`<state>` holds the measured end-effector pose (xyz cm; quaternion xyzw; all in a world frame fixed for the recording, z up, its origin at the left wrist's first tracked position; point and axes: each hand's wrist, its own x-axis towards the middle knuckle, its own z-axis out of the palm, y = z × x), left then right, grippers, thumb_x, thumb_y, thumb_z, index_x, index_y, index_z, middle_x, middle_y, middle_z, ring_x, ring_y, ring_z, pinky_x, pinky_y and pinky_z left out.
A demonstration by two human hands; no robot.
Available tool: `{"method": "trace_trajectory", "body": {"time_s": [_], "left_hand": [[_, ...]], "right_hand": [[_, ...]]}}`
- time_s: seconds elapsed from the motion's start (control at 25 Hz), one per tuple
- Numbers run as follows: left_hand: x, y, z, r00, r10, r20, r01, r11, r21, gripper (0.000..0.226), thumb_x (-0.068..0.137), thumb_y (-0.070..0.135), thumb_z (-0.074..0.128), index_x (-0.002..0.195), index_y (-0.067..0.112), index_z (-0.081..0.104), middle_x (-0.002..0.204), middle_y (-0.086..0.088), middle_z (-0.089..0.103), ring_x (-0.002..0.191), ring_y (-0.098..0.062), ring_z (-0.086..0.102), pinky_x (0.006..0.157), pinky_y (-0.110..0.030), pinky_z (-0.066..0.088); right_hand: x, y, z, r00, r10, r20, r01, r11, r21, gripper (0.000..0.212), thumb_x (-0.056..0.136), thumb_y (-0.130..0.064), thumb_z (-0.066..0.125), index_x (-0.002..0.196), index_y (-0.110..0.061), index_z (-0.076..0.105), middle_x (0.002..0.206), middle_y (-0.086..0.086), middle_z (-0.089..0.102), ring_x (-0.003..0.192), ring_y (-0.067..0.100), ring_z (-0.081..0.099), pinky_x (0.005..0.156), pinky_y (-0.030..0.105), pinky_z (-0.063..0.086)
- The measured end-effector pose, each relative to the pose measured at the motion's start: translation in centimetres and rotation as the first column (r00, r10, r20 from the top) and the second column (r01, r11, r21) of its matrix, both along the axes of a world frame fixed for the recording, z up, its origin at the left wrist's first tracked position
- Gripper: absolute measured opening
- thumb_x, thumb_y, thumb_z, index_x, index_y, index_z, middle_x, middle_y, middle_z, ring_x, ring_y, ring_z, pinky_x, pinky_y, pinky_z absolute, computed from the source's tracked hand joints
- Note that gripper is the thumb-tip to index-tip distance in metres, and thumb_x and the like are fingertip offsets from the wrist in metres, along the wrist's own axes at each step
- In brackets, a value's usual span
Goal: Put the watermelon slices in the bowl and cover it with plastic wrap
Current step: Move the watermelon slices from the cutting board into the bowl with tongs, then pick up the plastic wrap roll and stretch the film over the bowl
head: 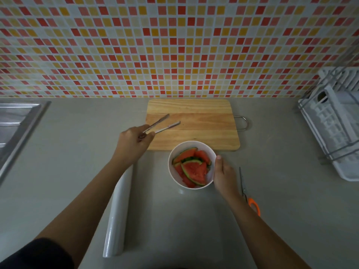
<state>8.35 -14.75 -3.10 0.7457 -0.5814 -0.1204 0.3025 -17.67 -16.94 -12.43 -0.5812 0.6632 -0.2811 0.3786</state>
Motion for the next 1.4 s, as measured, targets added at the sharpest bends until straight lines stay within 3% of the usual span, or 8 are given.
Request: {"method": "trace_trajectory", "body": {"time_s": [0.12,0.32,0.52,0.84,0.96,1.04,1.2,1.4], "left_hand": [[-1.0,-3.4,-1.9,0.996,0.086,-0.002,-0.085,0.987,0.135,0.019,0.085,0.018,0.054,0.092,0.004,0.065,0.073,-0.015,0.058,0.074,-0.035,0.058,0.064,-0.032,0.04],[-2.1,-6.3,-4.9,0.941,0.339,0.016,-0.332,0.907,0.258,0.029,0.097,0.02,0.044,0.109,-0.003,0.056,0.114,-0.02,0.046,0.08,-0.033,0.053,0.078,-0.04,0.044],[-2.6,-8.2,-6.7,0.945,0.311,0.106,-0.328,0.909,0.257,0.032,0.098,0.02,0.039,0.106,-0.004,0.059,0.113,-0.021,0.049,0.1,-0.039,0.047,0.085,-0.041,0.038],[-2.6,-8.8,-6.2,0.948,0.286,0.14,-0.315,0.909,0.272,0.047,0.095,0.04,0.046,0.12,0.0,0.051,0.12,-0.019,0.046,0.108,-0.036,0.044,0.093,-0.042,0.038],[-3.3,-6.4,-5.0,0.962,0.273,0.005,-0.27,0.946,0.177,0.041,0.096,0.035,0.045,0.097,-0.003,0.061,0.092,-0.018,0.057,0.092,-0.037,0.055,0.072,-0.035,0.038],[-4.4,-3.2,-4.9,0.965,0.23,-0.126,-0.189,0.943,0.276,0.048,0.097,0.039,0.039,0.078,0.001,0.062,0.075,-0.01,0.059,0.084,-0.035,0.06,0.066,-0.029,0.033],[-7.2,4.0,-5.7,0.804,0.26,-0.534,-0.108,0.948,0.3,0.061,0.087,0.063,0.029,0.087,0.017,0.069,0.09,-0.007,0.072,0.088,-0.027,0.067,0.08,-0.043,0.054],[-8.6,8.7,-6.0,0.682,0.241,-0.691,-0.113,0.968,0.225,0.051,0.085,0.062,0.038,0.082,0.024,0.072,0.082,-0.004,0.074,0.073,-0.016,0.072,0.067,-0.042,0.061]], "right_hand": [[0.0,0.0,-0.2,1.0,-0.002,-0.005,0.002,1.0,0.014,0.042,0.098,-0.037,0.027,0.063,-0.023,0.047,0.062,-0.004,0.053,0.066,0.022,0.052,0.06,0.031,0.033],[-0.3,0.0,-0.1,1.0,0.003,-0.009,-0.003,0.999,0.037,0.042,0.098,-0.037,0.027,0.066,-0.023,0.049,0.061,-0.013,0.051,0.06,0.002,0.049,0.055,0.029,0.033],[-0.3,-0.1,0.0,1.0,0.023,0.02,-0.024,0.998,0.063,0.042,0.099,-0.036,0.026,0.077,-0.018,0.057,0.066,-0.01,0.055,0.066,0.01,0.053,0.062,0.029,0.037],[-0.3,0.0,0.0,0.999,0.01,0.033,-0.012,0.998,0.061,0.041,0.098,-0.037,0.026,0.074,-0.021,0.055,0.065,-0.012,0.055,0.065,-0.001,0.052,0.057,0.016,0.037],[-0.2,0.0,0.1,0.999,0.008,0.046,-0.01,0.999,0.052,0.042,0.098,-0.038,0.025,0.076,-0.02,0.056,0.066,-0.011,0.056,0.065,-0.001,0.053,0.056,0.019,0.038],[-0.1,0.0,0.5,0.999,0.026,0.042,-0.028,0.998,0.049,0.043,0.098,-0.038,0.024,0.078,-0.018,0.056,0.069,-0.007,0.057,0.068,0.011,0.056,0.057,0.027,0.038],[0.1,1.0,0.7,0.999,0.036,0.032,-0.037,0.999,0.037,0.046,0.099,-0.034,0.023,0.097,-0.008,0.061,0.091,0.012,0.062,0.092,0.029,0.058,0.072,0.028,0.033],[-1.2,4.6,1.2,0.999,0.054,0.009,-0.054,0.998,0.012,0.045,0.1,-0.032,0.025,0.104,-0.005,0.061,0.11,0.021,0.064,0.107,0.034,0.057,0.083,0.033,0.038]]}}
